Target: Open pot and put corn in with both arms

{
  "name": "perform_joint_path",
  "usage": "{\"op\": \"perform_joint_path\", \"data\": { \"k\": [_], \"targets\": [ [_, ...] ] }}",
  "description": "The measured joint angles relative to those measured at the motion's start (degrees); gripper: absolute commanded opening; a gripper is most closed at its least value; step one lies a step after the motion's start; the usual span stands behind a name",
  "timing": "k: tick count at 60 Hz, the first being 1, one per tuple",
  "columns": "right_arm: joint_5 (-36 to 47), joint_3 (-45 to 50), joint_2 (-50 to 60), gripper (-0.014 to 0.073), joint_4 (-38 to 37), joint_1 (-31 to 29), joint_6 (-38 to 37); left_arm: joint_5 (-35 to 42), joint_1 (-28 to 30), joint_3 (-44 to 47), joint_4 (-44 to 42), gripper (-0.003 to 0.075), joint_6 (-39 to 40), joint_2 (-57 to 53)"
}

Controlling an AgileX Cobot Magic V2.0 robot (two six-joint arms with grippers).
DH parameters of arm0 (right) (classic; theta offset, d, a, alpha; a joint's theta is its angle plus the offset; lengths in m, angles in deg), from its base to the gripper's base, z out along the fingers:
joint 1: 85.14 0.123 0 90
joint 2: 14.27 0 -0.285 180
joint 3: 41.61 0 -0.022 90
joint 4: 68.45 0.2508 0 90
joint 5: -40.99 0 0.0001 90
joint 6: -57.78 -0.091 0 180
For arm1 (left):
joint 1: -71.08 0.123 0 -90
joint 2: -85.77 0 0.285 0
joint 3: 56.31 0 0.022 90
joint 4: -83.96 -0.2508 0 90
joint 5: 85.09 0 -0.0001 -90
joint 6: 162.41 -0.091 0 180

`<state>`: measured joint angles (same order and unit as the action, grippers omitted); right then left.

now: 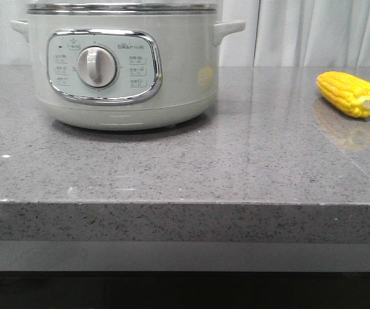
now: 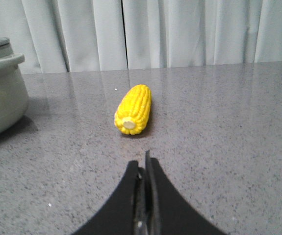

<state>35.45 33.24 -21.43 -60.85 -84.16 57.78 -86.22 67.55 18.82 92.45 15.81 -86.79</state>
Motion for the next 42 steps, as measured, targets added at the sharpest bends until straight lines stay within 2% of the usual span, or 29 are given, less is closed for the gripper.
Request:
{"op": "perform_joint_path", "data": {
  "k": [16,25,30,42],
  "targets": [
    [-13.12,-16.86,-1.72,-0.0069,-1.22,0.0,0.44,-12.07,0.0,-18.91,0.0,-0.002,0.09,5.29],
    [-18.66,-26.72,-8.42,-0.0069,-1.45,0.0,0.53,-22.67,0.0,-30.32,0.0,-0.002,0.09,13.12],
    [-21.28,-30.81,-12.65,-0.0069,-1.45,0.0,0.53,-26.12,0.0,-34.85,0.0,-0.002,0.09,17.49],
    [-24.46,-35.23,-21.78,-0.0069,-1.45,0.0,0.53,-27.14,0.0,-39.03,0.0,-0.002,0.09,24.76]
  ]
}}
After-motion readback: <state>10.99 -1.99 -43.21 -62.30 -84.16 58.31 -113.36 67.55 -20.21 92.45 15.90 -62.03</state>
